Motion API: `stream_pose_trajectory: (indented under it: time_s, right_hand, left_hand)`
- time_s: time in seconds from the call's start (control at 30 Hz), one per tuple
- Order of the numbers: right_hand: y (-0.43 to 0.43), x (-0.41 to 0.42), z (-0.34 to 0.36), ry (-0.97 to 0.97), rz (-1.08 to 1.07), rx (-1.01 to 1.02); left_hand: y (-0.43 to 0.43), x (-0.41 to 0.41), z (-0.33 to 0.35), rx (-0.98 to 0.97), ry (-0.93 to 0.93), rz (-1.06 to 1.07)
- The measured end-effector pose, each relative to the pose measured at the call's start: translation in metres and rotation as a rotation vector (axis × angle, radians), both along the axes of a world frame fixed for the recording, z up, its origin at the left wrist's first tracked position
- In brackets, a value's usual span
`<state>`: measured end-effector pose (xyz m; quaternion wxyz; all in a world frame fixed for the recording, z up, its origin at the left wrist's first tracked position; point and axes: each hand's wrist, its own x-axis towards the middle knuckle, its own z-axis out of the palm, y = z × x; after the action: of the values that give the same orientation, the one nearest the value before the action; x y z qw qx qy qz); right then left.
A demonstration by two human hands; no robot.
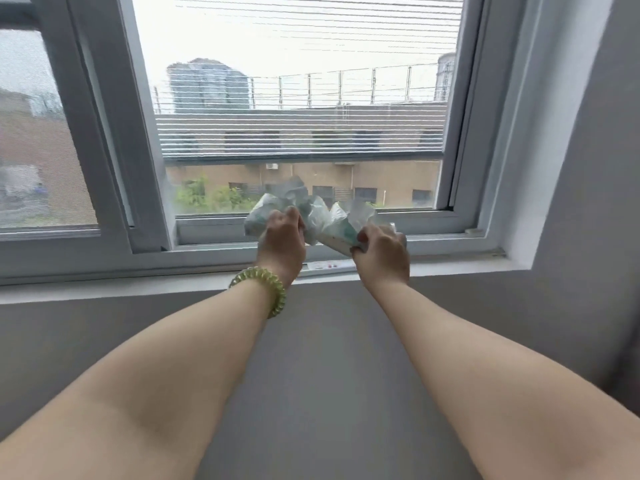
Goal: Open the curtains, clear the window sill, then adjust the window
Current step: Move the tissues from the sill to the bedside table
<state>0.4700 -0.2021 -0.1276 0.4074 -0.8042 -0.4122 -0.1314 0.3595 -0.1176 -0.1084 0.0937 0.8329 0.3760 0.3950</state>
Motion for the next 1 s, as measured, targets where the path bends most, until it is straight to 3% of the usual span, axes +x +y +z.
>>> stream_pose_trajectory:
  time_s: [0.23,0.43,0.6,1.0]
  right_hand:
    - [-0.097,0.102,-0.015,0.017,-0.199,-0.052]
    - [-0.200,0.209,-0.042,0.044,-0.328,-0.153]
    - [-0.289,0.293,-0.070,0.107,-0.390,-0.238]
    - [-0.523,0.424,-0.156,0.368,-0.711,-0.291]
  left_hand:
    - [-0.077,0.121,-0.007,-0.017,0.084,-0.203]
    - [-0.165,0.241,-0.041,-0.153,0.158,-0.363]
    - [-0.244,0.339,-0.069,-0.258,0.331,-0.432]
    - [-0.469,0.519,-0.149,-0.239,0.635,-0.736]
